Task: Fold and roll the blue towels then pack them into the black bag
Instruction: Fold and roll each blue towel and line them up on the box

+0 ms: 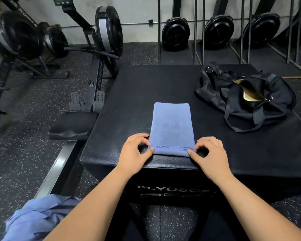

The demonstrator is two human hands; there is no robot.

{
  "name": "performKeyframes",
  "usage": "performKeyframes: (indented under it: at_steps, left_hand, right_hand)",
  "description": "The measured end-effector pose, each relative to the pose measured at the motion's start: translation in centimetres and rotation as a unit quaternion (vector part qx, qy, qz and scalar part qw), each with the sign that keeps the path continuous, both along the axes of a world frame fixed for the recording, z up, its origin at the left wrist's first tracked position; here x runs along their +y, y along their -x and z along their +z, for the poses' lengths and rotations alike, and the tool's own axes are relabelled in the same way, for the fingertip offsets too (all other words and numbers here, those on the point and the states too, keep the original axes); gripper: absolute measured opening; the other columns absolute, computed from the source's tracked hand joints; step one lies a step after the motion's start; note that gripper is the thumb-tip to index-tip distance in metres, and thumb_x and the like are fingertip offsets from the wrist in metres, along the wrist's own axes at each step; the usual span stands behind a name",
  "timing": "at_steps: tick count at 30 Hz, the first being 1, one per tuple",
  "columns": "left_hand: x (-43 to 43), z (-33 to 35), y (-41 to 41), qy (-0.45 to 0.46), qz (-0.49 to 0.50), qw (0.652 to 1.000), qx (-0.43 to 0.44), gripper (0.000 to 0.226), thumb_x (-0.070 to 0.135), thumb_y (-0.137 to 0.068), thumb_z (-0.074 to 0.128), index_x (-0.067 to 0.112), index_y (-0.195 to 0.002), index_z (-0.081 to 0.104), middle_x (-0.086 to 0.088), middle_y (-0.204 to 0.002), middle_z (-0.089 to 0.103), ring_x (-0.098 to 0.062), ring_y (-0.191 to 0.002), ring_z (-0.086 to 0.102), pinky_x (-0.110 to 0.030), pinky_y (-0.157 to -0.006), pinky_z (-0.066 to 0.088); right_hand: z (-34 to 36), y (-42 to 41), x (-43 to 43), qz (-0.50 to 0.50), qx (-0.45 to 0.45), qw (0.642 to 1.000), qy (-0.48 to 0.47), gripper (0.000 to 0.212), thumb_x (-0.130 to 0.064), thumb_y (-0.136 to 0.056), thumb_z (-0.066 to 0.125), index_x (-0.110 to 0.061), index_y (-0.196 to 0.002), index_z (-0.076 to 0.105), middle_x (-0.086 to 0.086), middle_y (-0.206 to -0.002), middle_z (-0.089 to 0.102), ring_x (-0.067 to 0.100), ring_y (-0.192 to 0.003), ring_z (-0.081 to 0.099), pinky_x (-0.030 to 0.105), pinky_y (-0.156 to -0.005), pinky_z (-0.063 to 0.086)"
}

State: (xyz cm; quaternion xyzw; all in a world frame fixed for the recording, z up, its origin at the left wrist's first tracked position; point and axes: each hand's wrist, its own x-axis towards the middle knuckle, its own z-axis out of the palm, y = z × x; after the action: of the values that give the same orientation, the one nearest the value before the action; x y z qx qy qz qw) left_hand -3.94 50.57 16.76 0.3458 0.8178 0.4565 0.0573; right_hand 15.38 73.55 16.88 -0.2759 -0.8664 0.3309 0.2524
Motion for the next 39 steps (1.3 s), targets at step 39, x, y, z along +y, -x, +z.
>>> performKeyframes:
  at_steps: [39]
  left_hand:
    - [0.8, -0.7, 0.1, 0.021, 0.064, 0.997, 0.032, 0.008, 0.039, -0.092, 0.077, 0.034, -0.088, 0.072, 0.011, -0.141, 0.053, -0.01, -0.143, 0.028, -0.028, -0.118, 0.026]
  right_hand:
    - [-0.2, 0.9, -0.1, -0.085, 0.001, 0.996, 0.041, 0.015, -0.039, -0.083, 0.086, -0.033, -0.083, 0.073, -0.014, -0.112, 0.052, 0.003, -0.105, 0.055, 0.017, -0.089, 0.042]
